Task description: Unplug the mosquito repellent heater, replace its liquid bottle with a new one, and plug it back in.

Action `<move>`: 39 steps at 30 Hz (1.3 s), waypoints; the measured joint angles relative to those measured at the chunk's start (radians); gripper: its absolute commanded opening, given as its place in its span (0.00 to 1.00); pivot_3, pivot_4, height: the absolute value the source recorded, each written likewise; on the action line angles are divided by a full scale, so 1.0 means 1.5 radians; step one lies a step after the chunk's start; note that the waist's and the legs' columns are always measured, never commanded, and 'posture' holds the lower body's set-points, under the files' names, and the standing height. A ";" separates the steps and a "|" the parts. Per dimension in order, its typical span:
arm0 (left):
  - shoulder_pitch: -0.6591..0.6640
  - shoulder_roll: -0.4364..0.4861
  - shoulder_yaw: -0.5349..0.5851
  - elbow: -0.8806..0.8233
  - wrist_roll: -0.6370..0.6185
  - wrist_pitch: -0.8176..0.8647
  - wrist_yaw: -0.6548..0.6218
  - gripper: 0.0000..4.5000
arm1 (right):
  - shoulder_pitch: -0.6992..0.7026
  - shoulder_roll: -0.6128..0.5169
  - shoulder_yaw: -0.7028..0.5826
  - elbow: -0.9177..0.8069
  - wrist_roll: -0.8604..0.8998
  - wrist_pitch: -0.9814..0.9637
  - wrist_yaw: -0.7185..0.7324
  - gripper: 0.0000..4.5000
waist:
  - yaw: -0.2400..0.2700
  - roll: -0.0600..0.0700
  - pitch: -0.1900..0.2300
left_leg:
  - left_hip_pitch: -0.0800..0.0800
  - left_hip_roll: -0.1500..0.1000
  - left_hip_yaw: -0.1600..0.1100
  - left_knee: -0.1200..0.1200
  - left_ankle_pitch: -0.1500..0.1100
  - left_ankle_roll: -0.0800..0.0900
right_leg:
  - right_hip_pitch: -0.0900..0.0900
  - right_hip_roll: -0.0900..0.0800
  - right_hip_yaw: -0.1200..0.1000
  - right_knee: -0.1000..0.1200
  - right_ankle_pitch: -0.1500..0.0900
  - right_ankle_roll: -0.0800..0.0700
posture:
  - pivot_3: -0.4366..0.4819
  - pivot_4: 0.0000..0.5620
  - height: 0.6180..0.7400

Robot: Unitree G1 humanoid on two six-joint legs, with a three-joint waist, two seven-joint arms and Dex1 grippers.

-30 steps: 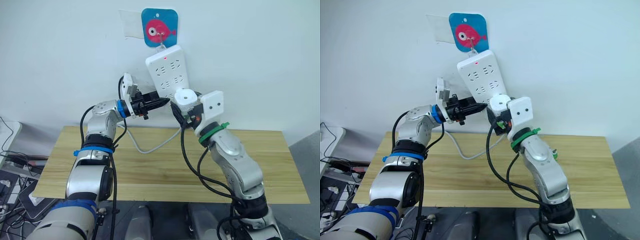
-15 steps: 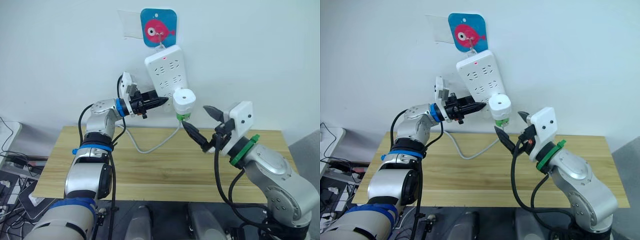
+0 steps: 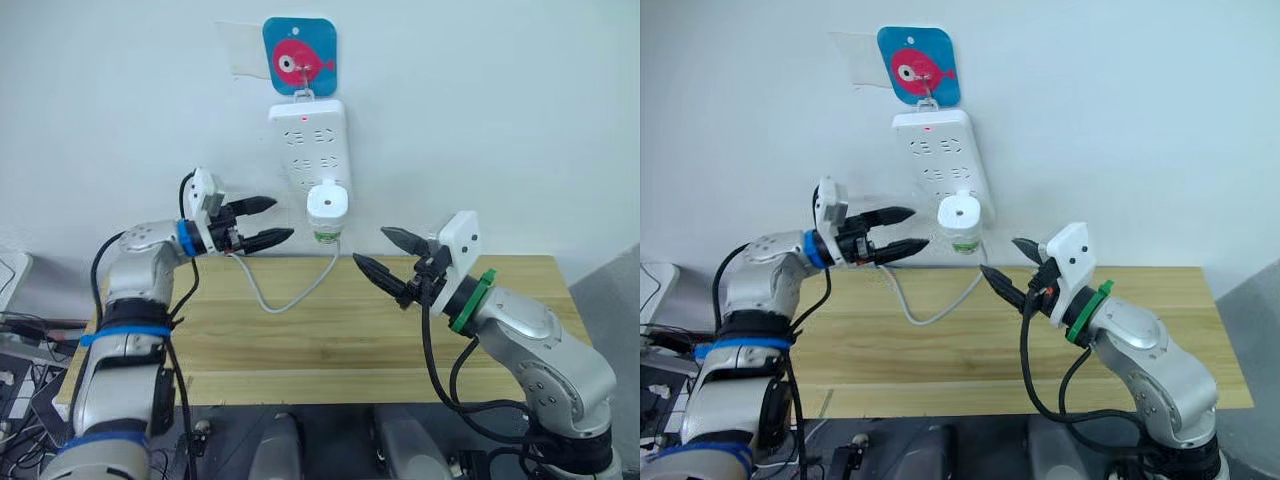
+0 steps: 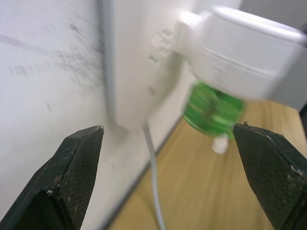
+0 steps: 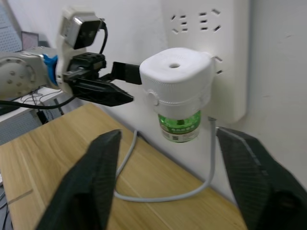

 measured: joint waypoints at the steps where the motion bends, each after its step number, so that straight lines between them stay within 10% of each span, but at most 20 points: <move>1: 0.040 0.003 0.002 -0.070 -0.023 0.030 0.004 1.00 | -0.007 0.000 0.012 0.010 -0.003 -0.012 0.006 0.40 | 0.002 0.000 0.000 | 0.000 0.000 0.000 0.000 0.000 0.000 | 0.000 -0.001 0.000 0.000 0.000 0.000 | 0.51 0.37 1.00; 7: 0.165 0.001 0.004 -0.311 -0.095 0.112 0.060 1.00 | -0.038 0.004 0.065 0.050 -0.024 -0.044 0.017 0.01 | 0.021 0.000 0.000 | 0.000 0.000 0.000 0.000 0.000 0.000 | 0.000 -0.001 0.000 0.001 0.000 0.000 | 0.53 0.36 1.00; 39: 0.192 -0.003 -0.014 -0.377 -0.145 0.128 0.134 1.00 | -0.092 0.050 0.116 0.119 -0.165 -0.069 -0.044 0.01 | 0.029 -0.001 0.000 | 0.000 0.000 0.001 0.000 0.000 0.000 | 0.000 -0.001 0.000 0.000 0.000 0.000 | 0.53 0.36 1.00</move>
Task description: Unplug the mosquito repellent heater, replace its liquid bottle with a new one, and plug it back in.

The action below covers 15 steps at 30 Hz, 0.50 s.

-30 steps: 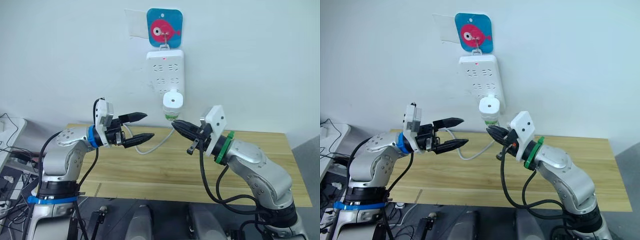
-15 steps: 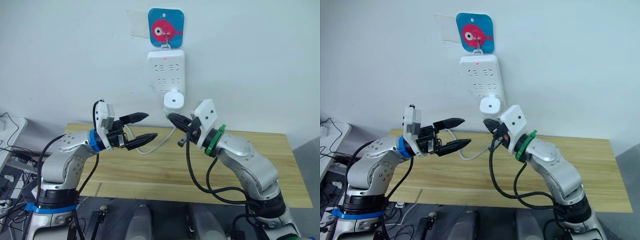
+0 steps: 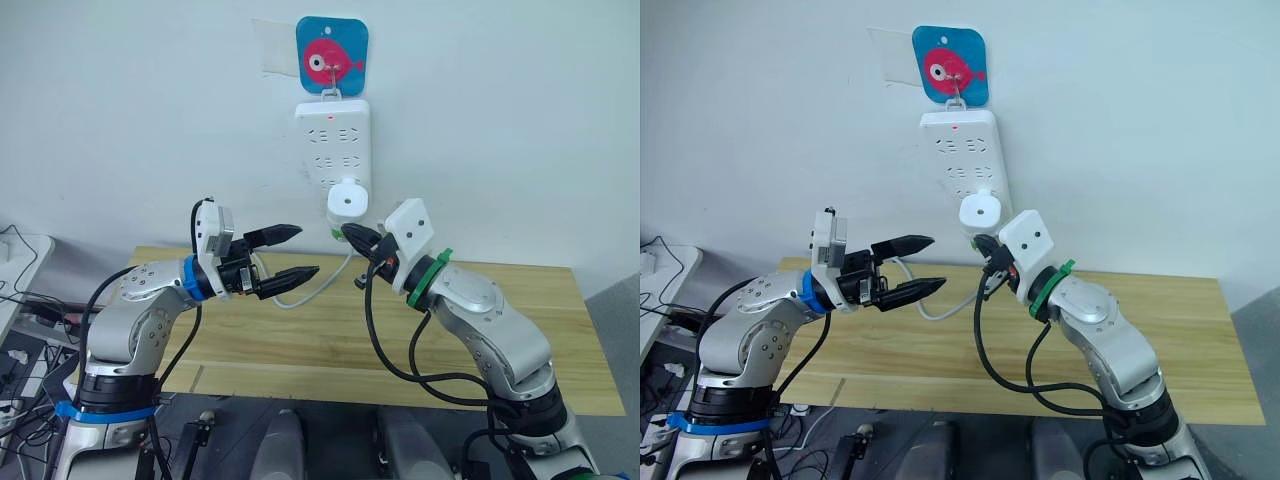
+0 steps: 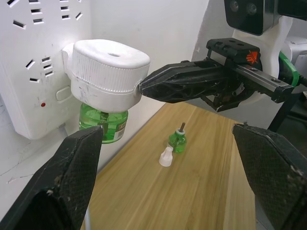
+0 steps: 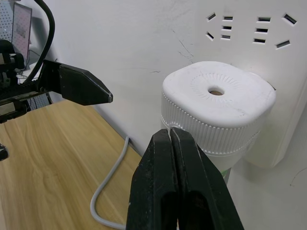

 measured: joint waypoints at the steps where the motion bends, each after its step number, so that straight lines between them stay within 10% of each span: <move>1: 0.000 0.000 0.000 0.000 0.000 0.000 0.002 1.00 | 0.000 0.000 0.001 0.002 -0.002 -0.001 0.001 0.01 | 0.000 0.000 0.000 | 0.000 0.000 0.000 0.000 0.000 0.000 | 0.000 0.000 0.000 0.000 0.000 0.000 | 0.53 0.36 1.00; 15: 0.000 0.000 -0.001 0.001 -0.002 0.004 0.011 1.00 | -0.010 -0.009 0.026 0.029 -0.049 -0.043 0.012 0.01 | 0.000 0.000 0.000 | 0.000 0.000 0.000 0.000 0.000 0.000 | 0.000 0.000 0.000 0.001 0.000 0.000 | 0.52 0.37 1.00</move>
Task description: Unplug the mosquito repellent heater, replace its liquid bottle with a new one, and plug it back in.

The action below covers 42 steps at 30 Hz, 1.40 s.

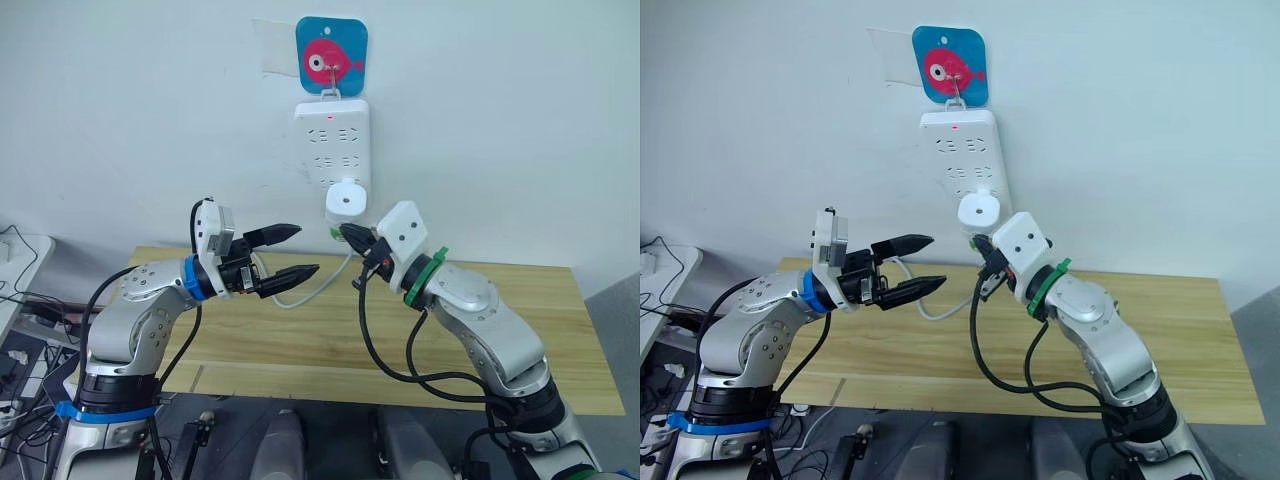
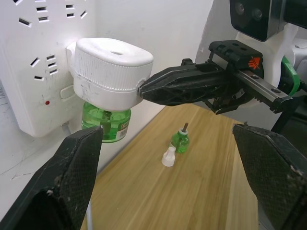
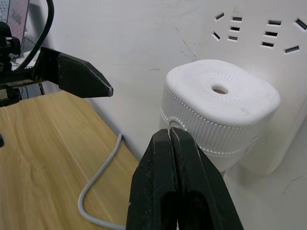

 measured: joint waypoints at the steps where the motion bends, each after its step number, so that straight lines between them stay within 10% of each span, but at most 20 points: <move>1: 0.000 0.000 0.000 0.000 0.000 0.001 0.000 1.00 | 0.000 0.004 -0.001 0.003 0.000 -0.001 0.000 0.01 | 0.000 0.000 0.000 | 0.000 0.000 0.000 0.000 0.000 0.000 | 0.000 0.000 0.000 0.000 0.000 0.000 | 0.52 0.37 1.00; 21: -0.001 0.026 0.004 0.034 0.002 0.032 0.042 1.00 | 0.055 -0.023 -0.072 -0.076 0.126 0.065 0.073 0.01 | 0.000 0.000 0.000 | 0.000 0.000 0.000 -0.001 0.000 0.000 | 0.000 0.000 0.000 0.000 0.000 0.000 | 0.53 0.37 1.00; 35: -0.002 0.098 0.036 0.047 0.043 0.040 0.098 1.00 | 0.152 -0.158 -0.241 -0.157 0.256 0.089 0.135 0.99 | 0.006 0.000 0.000 | 0.000 0.000 0.000 -0.001 0.000 0.000 | 0.000 0.000 0.000 -0.001 0.000 0.000 | 0.57 0.34 1.00; 42: -0.002 0.098 0.036 0.039 0.045 0.038 0.099 1.00 | 0.161 -0.174 -0.267 -0.157 0.269 0.089 0.115 0.99 | 0.006 0.000 0.000 | 0.000 0.000 0.000 -0.001 0.000 0.000 | 0.000 0.000 0.000 -0.001 0.000 0.000 | 0.56 0.34 1.00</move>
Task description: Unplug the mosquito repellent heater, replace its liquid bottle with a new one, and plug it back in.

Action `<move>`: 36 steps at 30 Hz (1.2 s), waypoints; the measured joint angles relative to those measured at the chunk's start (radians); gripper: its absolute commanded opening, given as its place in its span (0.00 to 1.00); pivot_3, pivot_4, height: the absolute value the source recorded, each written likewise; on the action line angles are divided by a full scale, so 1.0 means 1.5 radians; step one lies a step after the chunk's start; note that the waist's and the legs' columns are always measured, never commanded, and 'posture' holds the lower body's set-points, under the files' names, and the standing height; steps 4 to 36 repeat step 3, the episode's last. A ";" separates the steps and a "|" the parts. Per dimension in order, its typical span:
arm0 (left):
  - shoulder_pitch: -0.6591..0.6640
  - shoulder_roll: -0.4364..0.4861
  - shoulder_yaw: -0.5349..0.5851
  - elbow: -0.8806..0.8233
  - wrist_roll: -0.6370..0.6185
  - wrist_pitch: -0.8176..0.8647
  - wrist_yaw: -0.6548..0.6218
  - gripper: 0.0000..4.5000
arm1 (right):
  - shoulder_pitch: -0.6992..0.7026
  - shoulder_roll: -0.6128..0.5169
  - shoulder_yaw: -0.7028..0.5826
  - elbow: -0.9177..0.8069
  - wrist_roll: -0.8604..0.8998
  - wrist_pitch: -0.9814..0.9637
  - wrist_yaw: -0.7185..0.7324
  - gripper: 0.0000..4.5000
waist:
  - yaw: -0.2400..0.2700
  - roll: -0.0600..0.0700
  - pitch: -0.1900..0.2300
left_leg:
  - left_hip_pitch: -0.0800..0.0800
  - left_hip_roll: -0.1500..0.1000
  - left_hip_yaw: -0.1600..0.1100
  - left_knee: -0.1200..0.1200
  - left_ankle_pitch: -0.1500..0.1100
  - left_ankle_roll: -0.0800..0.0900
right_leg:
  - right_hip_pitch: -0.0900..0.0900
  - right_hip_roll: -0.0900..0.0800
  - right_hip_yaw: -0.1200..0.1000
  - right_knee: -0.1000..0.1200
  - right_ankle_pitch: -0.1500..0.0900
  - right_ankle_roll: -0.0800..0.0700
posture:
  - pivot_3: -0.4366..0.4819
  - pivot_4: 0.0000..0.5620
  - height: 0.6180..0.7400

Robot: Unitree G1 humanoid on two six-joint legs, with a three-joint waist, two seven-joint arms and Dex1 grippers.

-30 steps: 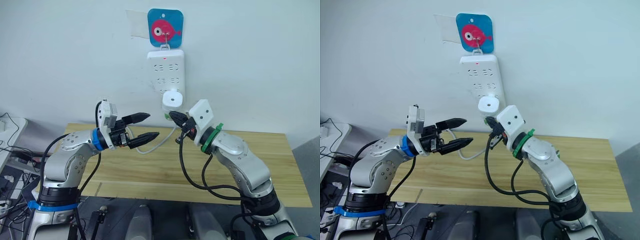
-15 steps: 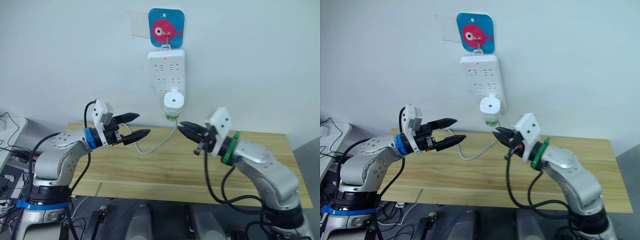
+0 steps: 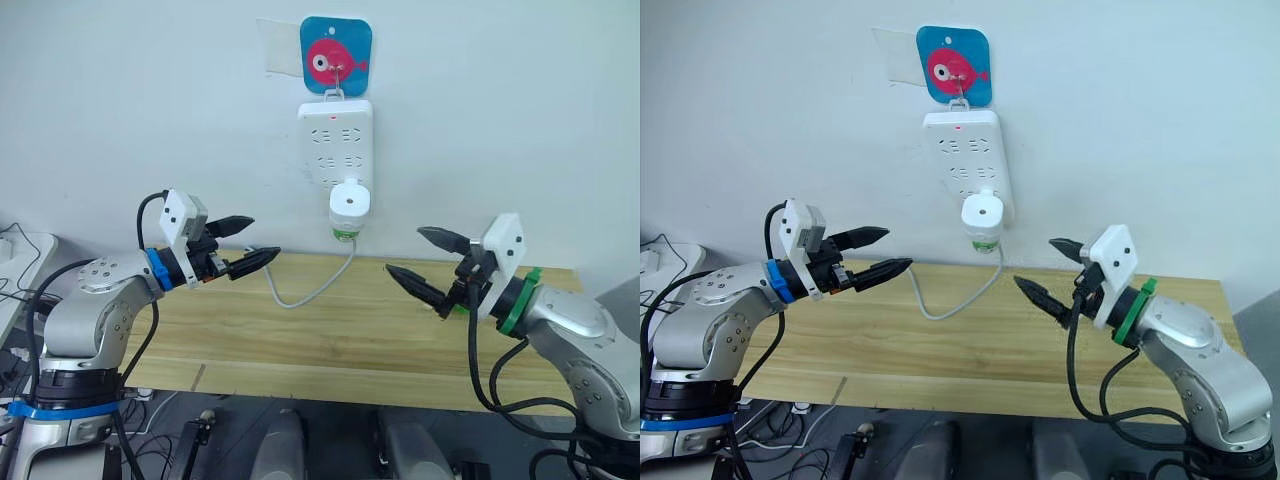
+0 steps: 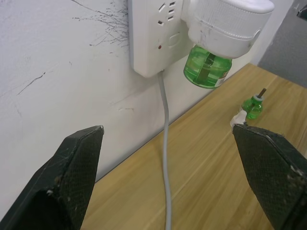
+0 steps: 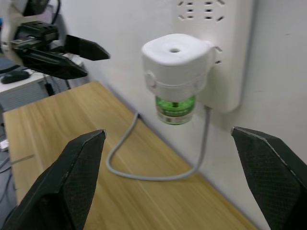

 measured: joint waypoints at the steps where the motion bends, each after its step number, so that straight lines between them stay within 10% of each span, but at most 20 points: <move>1: 0.000 0.000 -0.001 -0.001 0.000 0.000 0.000 1.00 | 0.003 0.000 0.000 0.000 0.000 0.000 -0.003 0.99 | 0.000 0.000 0.000 | 0.000 0.000 0.000 0.000 0.000 0.000 | 0.000 0.000 0.000 0.000 0.000 0.000 | 0.55 0.33 1.00; 36: -0.001 -0.001 -0.007 -0.002 0.003 0.000 0.000 1.00 | 0.009 0.000 0.000 0.000 0.000 0.000 -0.010 0.99 | 0.000 0.000 0.000 | 0.000 0.000 0.000 0.000 0.000 0.000 | 0.000 0.000 0.000 0.000 0.000 0.000 | 0.55 0.33 1.00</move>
